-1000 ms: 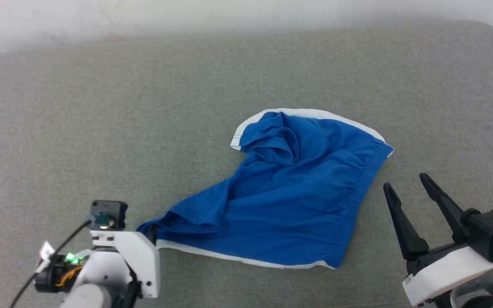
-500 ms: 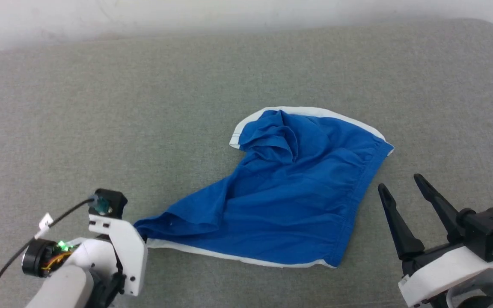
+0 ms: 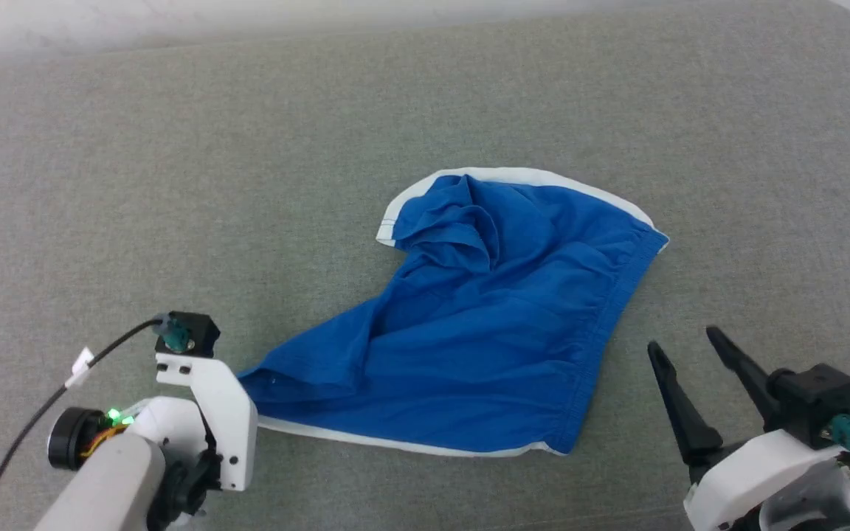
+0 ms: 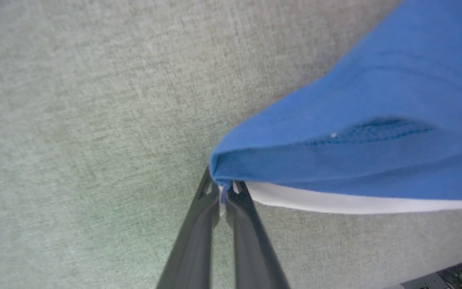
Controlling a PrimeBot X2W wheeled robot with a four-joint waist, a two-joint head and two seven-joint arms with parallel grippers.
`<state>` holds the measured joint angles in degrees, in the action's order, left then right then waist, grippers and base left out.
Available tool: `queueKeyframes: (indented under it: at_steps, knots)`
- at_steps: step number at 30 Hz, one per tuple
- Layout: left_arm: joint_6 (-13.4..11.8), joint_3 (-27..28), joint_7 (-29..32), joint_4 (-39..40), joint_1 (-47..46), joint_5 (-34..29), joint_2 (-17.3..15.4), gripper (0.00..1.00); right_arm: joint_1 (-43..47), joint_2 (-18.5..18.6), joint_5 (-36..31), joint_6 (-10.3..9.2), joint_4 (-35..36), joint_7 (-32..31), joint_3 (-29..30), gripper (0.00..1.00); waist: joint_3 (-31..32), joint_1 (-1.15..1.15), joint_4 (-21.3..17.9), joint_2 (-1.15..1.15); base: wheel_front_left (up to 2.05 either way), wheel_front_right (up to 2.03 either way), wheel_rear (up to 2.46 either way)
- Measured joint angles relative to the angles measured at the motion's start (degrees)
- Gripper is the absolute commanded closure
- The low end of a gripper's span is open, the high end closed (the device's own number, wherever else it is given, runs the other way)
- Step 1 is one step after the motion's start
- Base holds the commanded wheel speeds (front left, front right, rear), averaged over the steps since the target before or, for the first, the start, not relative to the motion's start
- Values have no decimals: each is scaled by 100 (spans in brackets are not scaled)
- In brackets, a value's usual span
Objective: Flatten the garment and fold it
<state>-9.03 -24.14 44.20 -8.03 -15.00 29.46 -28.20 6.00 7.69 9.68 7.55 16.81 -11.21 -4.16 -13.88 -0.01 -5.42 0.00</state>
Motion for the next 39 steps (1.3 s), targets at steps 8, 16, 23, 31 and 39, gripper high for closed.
queueKeyframes:
  at_steps: [8,16,23,31,39]
  knots:
    - [-380,180,-903,410,493,-81,158,100,172,160,144,0,-861,-813,-136,0,150,2,169,0,0,0,0]
    - [-578,171,-1241,1380,836,-267,133,100,-199,220,554,0,-1559,-1597,-826,0,303,1,417,0,0,0,0]
    - [-675,157,-1255,1816,885,-388,102,100,-993,183,642,0,-2481,-2038,-1306,0,262,1,568,0,0,0,0]
    - [-702,131,-1303,1867,884,-396,111,100,-1550,135,647,7,-3173,-2533,-1522,59,165,0,647,0,0,0,0]
    - [-725,109,-1294,1780,920,-389,105,100,-1703,274,887,-3,-3163,-2907,-1674,100,238,1,626,0,0,0,0]
